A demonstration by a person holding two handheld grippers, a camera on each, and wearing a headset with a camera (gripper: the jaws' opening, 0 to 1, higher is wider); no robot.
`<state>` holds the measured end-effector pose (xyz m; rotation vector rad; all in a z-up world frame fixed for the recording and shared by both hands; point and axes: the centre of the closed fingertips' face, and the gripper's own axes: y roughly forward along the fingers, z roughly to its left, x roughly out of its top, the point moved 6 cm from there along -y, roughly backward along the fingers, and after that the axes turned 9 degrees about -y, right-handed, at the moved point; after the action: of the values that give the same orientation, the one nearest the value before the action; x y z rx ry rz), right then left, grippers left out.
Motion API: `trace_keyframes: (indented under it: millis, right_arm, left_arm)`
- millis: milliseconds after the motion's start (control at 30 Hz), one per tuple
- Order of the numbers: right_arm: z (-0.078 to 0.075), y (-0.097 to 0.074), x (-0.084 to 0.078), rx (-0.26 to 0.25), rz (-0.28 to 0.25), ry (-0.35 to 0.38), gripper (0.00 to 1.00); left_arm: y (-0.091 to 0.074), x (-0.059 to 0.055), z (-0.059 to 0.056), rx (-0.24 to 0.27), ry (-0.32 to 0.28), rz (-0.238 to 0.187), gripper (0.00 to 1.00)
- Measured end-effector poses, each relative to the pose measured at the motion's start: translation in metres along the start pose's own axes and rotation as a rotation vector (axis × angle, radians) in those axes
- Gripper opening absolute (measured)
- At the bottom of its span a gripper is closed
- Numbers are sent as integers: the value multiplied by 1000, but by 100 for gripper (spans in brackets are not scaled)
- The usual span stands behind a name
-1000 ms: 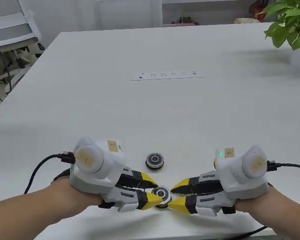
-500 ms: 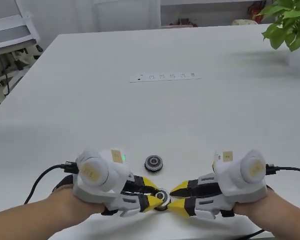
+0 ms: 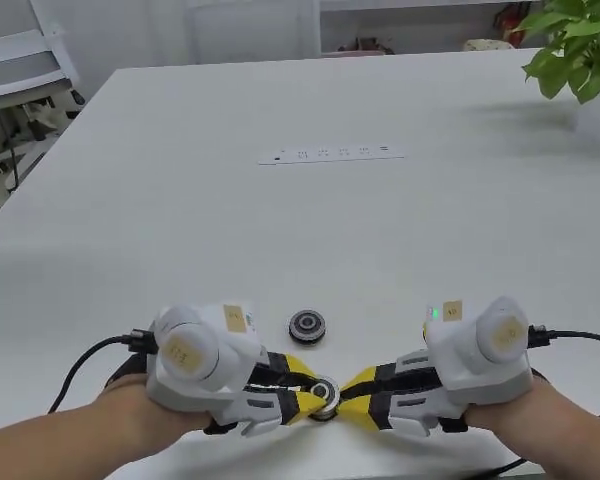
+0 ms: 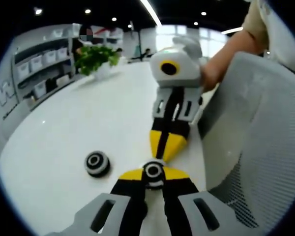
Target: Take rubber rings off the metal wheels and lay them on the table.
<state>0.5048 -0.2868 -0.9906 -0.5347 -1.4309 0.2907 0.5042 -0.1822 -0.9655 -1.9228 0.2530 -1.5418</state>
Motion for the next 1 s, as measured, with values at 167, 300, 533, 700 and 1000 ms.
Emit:
trace_keyframes:
  millis: [167,300,533,700,1000]
  right_arm:
    - [1,-2,0,-10,-3,56,0]
    - [1,-3,-1,-21,-9,134,0]
    - [-4,-6,-3,-31,-42,258,0]
    - [-9,-9,-1,-44,-84,317,0]
    - [-8,-10,4,-38,-136,357,0]
  left_arm:
    - [0,0,0,4,-2,1,13]
    - [0,1,0,5,2,6,13]
    - [1,1,0,7,2,5,13]
    - [1,0,0,6,2,4,13]
    - [2,0,-1,12,4,2,13]
